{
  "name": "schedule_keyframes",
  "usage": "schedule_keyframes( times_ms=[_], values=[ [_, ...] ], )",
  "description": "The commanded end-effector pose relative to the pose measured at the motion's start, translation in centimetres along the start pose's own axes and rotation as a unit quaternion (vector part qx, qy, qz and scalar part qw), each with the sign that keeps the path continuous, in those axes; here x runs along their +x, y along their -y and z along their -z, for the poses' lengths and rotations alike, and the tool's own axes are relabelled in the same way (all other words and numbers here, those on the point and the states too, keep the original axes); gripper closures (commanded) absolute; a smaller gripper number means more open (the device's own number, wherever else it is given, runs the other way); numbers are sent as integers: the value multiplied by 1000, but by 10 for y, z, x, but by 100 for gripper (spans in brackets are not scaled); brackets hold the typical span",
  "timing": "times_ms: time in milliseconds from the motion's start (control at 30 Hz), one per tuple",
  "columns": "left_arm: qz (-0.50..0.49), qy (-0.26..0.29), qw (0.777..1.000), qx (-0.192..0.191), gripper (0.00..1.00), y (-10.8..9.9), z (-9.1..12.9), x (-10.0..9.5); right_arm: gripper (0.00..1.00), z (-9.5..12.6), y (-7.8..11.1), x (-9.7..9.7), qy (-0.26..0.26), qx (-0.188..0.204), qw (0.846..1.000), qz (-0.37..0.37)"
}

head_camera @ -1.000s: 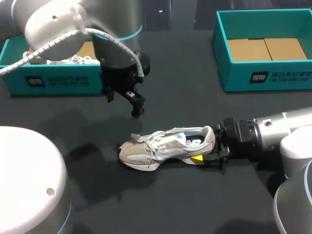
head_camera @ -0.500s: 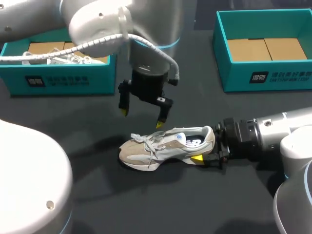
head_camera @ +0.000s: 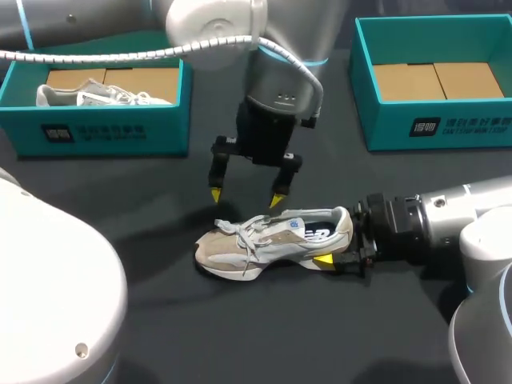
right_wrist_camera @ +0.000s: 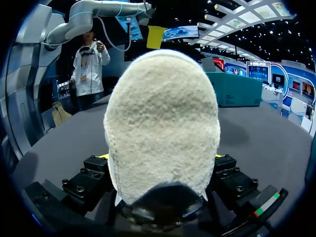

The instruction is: Take the shoe out of the shoebox, open the shoe tongue, remove and reinsert the insole, then place the shoe into the shoebox

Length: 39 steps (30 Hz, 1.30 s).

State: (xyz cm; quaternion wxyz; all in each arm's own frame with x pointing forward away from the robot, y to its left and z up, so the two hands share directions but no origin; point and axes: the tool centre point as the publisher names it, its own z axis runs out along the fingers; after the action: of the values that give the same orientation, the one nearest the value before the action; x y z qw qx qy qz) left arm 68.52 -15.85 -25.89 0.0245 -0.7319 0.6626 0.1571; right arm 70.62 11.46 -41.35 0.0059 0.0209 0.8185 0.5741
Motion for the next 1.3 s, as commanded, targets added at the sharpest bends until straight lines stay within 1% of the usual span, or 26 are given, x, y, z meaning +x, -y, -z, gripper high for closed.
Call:
schedule_keyframes(
  times_ms=[33, 167, 200, 533, 567, 633, 767, 900, 1167, 1300],
  values=[
    [12, 34, 999, -11, 0, -6, -5, 22, 100, 0, 0, 1, 0, 2, 1000, 0],
    [45, 42, 998, -6, 0, -10, -2, 38, 100, 0, 0, 1, 0, 2, 1000, 0],
    [57, 38, 998, -12, 0, -10, 0, 39, 100, 0, 0, 1, 0, 2, 1000, 0],
    [57, 38, 998, -12, 0, -10, 0, 39, 100, 0, 0, 1, 0, 2, 1000, 0],
    [43, 45, 998, -9, 0, -12, -3, 42, 100, 0, 0, 1, 0, 2, 1000, 0],
    [34, 41, 998, 14, 0, -15, -8, 50, 100, 0, 0, 1, 0, 2, 1000, 0],
    [36, 46, 998, 13, 0, -10, -16, 69, 100, 0, 0, 1, 0, 2, 1000, 0],
    [42, 50, 998, 12, 0, -4, -21, 84, 100, 0, 0, 1, 0, 2, 1000, 0],
    [59, 59, 997, 10, 0, -3, -30, 101, 100, 0, 0, 1, 0, 2, 1000, 0],
    [66, 63, 996, 8, 0, -2, -37, 107, 100, 0, 0, 1, 0, 2, 1000, 0]
  ],
)
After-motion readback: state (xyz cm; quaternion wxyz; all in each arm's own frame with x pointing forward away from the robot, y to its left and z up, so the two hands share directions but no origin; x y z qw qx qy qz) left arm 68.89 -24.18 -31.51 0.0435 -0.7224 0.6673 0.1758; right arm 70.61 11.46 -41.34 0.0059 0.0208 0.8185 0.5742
